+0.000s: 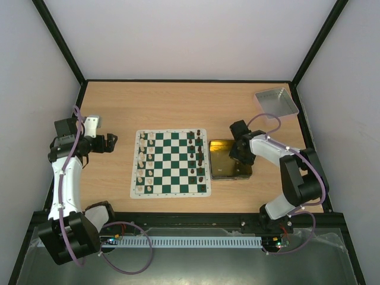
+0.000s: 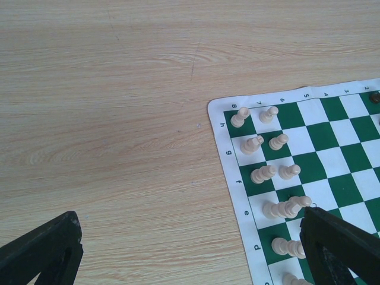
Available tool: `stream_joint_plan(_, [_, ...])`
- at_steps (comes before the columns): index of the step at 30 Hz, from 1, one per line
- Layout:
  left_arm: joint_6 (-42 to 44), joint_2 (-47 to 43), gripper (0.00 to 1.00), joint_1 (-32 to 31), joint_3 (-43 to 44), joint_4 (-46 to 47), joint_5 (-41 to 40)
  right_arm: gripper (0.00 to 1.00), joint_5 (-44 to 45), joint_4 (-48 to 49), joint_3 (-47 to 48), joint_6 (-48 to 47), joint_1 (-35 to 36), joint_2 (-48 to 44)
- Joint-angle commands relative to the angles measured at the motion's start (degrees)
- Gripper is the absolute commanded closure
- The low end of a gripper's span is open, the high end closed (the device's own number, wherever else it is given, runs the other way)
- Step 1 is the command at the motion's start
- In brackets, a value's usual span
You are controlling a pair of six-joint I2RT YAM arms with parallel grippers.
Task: Set up the chess pieces on the board
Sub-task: Pick up the chess piece from the storage box, then place the chess piece on the chessboard.
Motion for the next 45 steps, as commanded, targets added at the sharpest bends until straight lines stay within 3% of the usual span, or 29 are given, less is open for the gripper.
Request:
stream_joint_plan(1, [-0.14,-0.45,0.01,0.11,0.00,0.16,0.33,0.93,0.28,0.17,-0.96,-0.80,-0.19,-0.67])
stream_joint_plan(10, [-0.14,-0.27,0.01,0.05,0.00,0.16,0.33,0.98,0.93,-6.15,0.93,-0.99,1.78,-8.47])
stream_joint_plan(18, [-0.23,-0.10,0.01,0.08,0.13,0.20,0.16,0.98,6.01,-13.40,7.32,7.77,22.40,-9.83])
stream_joint_plan(23, [-0.40,0.28,0.01,0.06,0.09,0.25,0.02,0.98,7.89,-16.30,12.95,12.48,35.20,-5.37])
stream_joint_plan(28, [-0.43,0.33,0.01,0.06,0.09,0.29,-0.06,0.98,8.86,-17.33,17.76,13.78,43.65,1.61])
stream_joint_plan(45, [-0.47,0.21,0.01,0.09,0.12,0.25,-0.09,0.97,2.25,-9.35,13.41,13.62,46.44,8.56])
